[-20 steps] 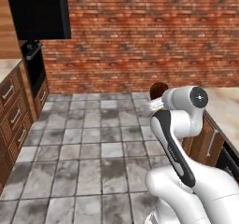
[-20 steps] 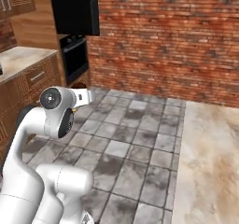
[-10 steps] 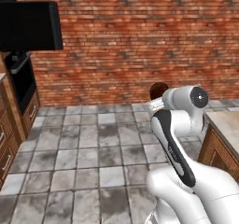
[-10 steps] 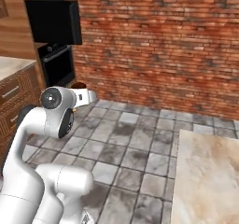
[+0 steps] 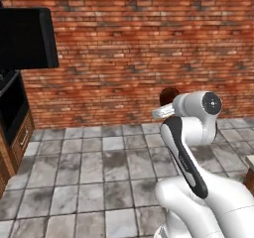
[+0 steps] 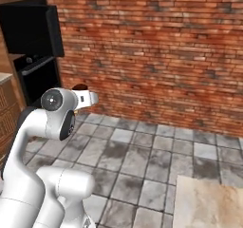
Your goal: Transport the steak from the fridge to the microwave and turn on the microwave.
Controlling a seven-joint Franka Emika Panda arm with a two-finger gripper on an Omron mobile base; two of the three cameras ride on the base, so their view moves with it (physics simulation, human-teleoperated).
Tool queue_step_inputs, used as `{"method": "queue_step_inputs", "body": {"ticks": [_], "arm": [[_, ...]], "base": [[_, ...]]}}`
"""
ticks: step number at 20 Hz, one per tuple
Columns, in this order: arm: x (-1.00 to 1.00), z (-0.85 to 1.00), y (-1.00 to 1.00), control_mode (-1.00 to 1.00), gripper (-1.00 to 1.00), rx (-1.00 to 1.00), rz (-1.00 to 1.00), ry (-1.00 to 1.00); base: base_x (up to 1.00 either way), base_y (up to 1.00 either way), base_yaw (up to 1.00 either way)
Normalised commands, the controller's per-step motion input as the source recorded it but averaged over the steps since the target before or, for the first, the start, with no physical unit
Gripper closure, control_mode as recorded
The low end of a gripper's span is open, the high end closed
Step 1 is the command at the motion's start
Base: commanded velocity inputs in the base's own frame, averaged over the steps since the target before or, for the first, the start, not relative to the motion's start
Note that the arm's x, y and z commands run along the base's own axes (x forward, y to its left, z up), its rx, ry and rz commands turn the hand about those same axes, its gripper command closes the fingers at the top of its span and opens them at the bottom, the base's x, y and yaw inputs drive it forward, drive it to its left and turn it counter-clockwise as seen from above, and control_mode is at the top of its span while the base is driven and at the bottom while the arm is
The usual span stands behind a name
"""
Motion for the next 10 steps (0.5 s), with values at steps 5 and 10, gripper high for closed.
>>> {"method": "queue_step_inputs", "body": {"ticks": [5, 10], "arm": [[0.0, 0.0, 0.0, 1.0, 1.0, 0.0, 0.0, 0.0], [0.0, 0.0, 0.0, 1.0, 1.0, 0.0, 0.0, 0.0]], "base": [[0.89, 0.0, 0.0], [0.83, 0.0, 0.0]]}}
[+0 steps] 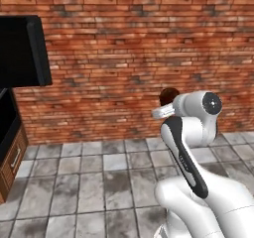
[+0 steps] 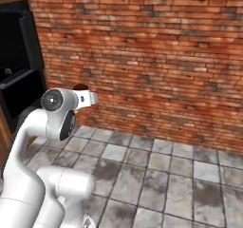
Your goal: Transport the steak from the fridge to the microwave and turn on the microwave.
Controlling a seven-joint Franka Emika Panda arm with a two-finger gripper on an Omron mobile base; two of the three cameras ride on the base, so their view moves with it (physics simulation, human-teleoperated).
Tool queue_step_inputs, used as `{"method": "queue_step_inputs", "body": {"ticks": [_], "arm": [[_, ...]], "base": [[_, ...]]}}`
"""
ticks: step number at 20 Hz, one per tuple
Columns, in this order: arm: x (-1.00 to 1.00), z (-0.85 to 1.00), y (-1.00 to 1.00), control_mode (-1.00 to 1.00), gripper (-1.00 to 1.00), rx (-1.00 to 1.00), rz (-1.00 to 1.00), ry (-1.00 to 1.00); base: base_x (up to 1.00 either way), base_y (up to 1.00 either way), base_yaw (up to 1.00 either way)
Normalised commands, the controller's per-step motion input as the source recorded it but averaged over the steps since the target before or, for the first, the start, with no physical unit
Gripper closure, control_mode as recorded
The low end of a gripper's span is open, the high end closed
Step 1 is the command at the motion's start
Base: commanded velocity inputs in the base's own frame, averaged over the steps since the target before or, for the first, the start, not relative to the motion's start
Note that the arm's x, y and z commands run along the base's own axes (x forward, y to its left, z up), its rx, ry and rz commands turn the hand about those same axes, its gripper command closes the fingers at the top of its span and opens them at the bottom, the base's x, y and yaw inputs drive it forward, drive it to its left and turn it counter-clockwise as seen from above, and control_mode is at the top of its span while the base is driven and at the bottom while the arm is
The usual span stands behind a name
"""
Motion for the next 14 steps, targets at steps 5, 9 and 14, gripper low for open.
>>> {"method": "queue_step_inputs", "body": {"ticks": [5, 9, 14], "arm": [[0.0, 0.0, 0.0, 1.0, 1.0, 0.0, 0.0, 0.0], [0.0, 0.0, 0.0, 1.0, 1.0, 0.0, 0.0, 0.0], [0.0, 0.0, 0.0, 1.0, 1.0, 0.0, 0.0, 0.0]], "base": [[0.77, 0.0, 0.02], [0.74, 0.0, 0.07], [0.66, 0.0, 0.14]]}}
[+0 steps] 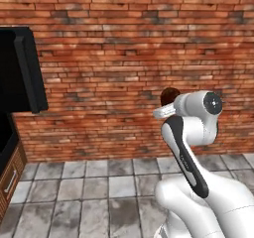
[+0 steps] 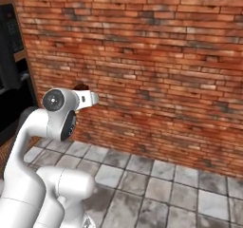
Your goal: Transport the steak from the fridge to the microwave and turn on the microwave.
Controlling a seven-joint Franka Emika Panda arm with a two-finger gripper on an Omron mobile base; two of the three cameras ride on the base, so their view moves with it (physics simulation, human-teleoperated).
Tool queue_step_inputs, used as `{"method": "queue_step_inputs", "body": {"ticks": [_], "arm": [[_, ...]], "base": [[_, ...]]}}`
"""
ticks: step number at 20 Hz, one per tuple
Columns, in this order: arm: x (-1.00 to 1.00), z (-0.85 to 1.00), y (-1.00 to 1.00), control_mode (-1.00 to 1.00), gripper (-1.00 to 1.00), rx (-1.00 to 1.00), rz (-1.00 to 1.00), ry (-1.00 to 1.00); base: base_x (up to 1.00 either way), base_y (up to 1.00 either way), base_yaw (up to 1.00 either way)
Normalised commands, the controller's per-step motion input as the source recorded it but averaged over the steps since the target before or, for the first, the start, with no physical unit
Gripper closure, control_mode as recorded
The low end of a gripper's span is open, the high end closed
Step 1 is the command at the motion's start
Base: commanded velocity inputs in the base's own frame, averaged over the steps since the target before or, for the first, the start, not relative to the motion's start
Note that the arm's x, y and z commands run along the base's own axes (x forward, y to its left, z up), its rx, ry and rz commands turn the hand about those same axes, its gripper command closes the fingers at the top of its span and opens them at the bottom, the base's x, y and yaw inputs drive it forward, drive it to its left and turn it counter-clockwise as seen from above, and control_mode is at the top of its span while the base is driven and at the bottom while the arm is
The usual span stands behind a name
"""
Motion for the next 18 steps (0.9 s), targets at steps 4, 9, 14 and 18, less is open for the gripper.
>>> {"method": "queue_step_inputs", "body": {"ticks": [4, 9, 14, 18], "arm": [[0.0, 0.0, 0.0, 1.0, 1.0, 0.0, 0.0, 0.0], [0.0, 0.0, 0.0, 1.0, 1.0, 0.0, 0.0, 0.0], [0.0, 0.0, 0.0, 1.0, 1.0, 0.0, 0.0, 0.0], [0.0, 0.0, 0.0, 1.0, 1.0, 0.0, 0.0, 0.0]], "base": [[0.63, 0.0, 0.18], [0.51, 0.0, 0.21], [0.43, 0.0, 0.25], [0.37, 0.0, 0.3]]}}
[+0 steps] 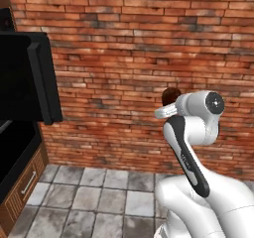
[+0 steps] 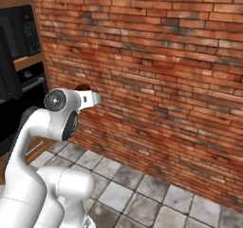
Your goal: Transport the steak from the fridge to the microwave and turn on the microwave.
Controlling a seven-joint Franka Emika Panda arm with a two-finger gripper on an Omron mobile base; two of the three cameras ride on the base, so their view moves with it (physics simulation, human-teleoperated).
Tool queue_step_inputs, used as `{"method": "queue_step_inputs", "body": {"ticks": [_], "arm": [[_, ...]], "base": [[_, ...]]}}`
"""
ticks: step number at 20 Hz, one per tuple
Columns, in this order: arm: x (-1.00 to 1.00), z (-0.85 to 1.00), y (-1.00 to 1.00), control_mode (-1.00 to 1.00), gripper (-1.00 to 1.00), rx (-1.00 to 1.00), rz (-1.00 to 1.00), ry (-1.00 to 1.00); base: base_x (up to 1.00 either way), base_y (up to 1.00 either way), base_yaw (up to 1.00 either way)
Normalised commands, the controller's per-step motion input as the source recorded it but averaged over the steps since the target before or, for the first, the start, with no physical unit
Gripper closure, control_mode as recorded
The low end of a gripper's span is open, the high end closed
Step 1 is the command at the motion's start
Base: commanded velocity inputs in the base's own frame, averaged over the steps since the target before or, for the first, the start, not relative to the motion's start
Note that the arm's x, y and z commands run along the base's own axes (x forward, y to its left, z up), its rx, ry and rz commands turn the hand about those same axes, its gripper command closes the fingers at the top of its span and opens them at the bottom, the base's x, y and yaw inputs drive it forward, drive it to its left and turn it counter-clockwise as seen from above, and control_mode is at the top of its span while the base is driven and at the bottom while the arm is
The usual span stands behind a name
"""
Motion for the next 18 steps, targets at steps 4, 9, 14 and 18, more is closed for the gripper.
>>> {"method": "queue_step_inputs", "body": {"ticks": [4, 9, 14, 18], "arm": [[0.0, 0.0, 0.0, 1.0, 1.0, 0.0, 0.0, 0.0], [0.0, 0.0, 0.0, 1.0, 1.0, 0.0, 0.0, 0.0], [0.0, 0.0, 0.0, 1.0, 1.0, 0.0, 0.0, 0.0], [0.0, 0.0, 0.0, 1.0, 1.0, 0.0, 0.0, 0.0]], "base": [[0.4, -0.03, 0.31], [0.51, -0.06, 0.3], [0.62, -0.05, 0.29], [0.61, -0.04, 0.28]]}}
